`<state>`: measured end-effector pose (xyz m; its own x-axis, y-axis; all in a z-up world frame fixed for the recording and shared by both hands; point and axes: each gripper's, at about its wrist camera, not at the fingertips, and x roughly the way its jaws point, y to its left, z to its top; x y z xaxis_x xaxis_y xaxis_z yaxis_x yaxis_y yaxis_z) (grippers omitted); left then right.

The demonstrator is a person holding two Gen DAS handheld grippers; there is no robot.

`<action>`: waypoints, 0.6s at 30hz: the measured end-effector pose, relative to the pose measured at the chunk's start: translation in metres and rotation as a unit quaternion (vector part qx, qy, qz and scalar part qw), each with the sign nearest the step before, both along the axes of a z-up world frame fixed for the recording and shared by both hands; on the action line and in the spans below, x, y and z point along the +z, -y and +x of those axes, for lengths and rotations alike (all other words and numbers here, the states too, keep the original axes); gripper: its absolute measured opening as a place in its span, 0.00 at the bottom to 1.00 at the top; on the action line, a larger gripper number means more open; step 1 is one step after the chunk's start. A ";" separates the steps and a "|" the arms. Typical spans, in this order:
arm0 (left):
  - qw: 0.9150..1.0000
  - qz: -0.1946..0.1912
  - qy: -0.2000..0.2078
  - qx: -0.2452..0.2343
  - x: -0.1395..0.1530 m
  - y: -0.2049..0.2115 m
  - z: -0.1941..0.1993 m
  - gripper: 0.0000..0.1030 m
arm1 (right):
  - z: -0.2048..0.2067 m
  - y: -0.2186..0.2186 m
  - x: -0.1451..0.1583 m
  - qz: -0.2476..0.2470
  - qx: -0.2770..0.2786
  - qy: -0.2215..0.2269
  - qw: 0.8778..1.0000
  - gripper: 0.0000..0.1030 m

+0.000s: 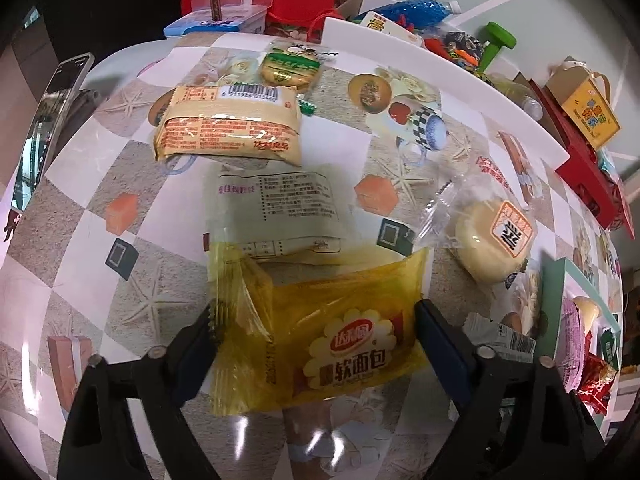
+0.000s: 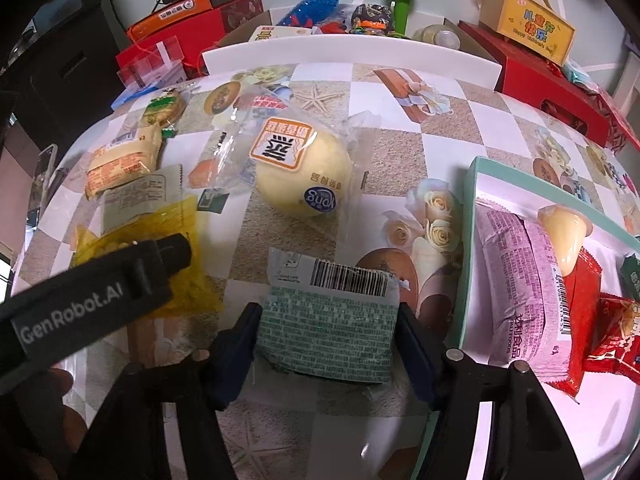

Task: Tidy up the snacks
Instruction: 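Grasp yellow bread bag with left gripper while right gripper grasps green barcode packet, then lift both held packets and carry them over the tray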

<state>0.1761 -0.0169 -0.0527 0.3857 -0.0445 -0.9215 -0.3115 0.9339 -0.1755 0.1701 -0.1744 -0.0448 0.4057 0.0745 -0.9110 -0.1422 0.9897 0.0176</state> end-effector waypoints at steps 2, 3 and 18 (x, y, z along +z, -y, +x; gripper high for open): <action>1.000 -0.004 0.003 -0.004 0.002 0.002 -0.001 0.82 | 0.000 0.002 0.001 0.005 -0.003 0.000 1.000 0.62; 1.000 -0.007 0.005 -0.007 0.002 0.003 -0.001 0.78 | 0.000 0.003 0.002 0.007 -0.004 0.000 1.000 0.62; 0.999 -0.020 0.049 0.000 0.033 -0.004 -0.010 0.73 | -0.008 0.008 0.030 0.026 -0.005 0.034 0.999 0.61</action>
